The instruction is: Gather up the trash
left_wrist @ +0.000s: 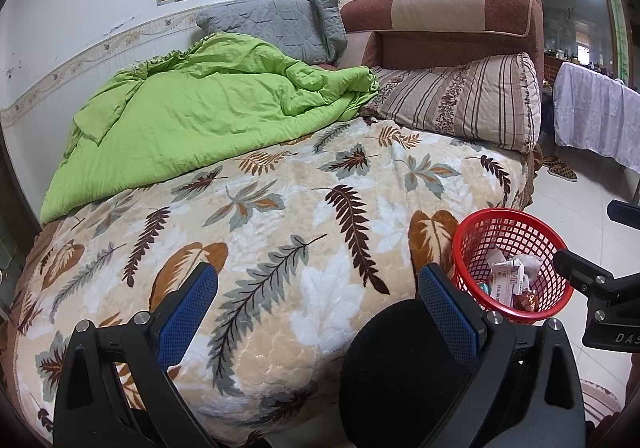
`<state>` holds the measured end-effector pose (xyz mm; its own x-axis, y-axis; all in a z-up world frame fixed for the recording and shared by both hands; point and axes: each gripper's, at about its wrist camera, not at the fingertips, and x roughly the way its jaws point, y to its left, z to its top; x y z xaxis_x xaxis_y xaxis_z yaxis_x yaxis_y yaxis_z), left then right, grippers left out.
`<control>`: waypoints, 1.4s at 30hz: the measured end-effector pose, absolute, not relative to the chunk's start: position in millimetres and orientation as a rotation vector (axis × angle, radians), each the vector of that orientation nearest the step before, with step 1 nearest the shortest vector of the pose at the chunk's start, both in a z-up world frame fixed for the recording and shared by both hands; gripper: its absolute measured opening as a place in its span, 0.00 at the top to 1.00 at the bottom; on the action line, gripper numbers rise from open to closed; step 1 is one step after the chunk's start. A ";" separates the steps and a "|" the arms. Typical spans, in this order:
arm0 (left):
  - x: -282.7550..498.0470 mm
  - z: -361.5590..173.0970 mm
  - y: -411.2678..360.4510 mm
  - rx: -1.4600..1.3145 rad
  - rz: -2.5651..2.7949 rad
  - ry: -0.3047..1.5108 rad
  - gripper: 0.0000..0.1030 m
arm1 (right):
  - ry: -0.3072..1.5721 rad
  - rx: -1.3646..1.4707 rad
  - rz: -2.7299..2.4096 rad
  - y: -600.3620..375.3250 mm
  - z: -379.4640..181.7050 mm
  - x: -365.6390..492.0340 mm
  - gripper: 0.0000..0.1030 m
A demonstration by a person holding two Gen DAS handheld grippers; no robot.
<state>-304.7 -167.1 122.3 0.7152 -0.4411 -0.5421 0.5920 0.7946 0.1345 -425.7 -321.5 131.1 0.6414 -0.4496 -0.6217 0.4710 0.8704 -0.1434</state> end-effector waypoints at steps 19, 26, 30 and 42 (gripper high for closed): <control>-304.9 122.1 -166.2 0.309 -0.583 0.516 0.03 | 0.702 0.036 -0.522 -322.0 129.4 -425.5 0.01; -305.0 122.1 -166.2 0.309 -0.584 0.516 0.03 | 0.701 0.036 -0.522 -322.3 129.6 -425.5 0.01; -305.4 122.1 -166.7 0.309 -0.583 0.516 0.03 | 0.702 0.037 -0.522 -322.1 129.7 -425.7 0.01; -304.2 122.2 -167.0 0.303 -0.579 0.522 0.03 | 0.707 0.031 -0.514 -319.4 124.9 -424.1 0.01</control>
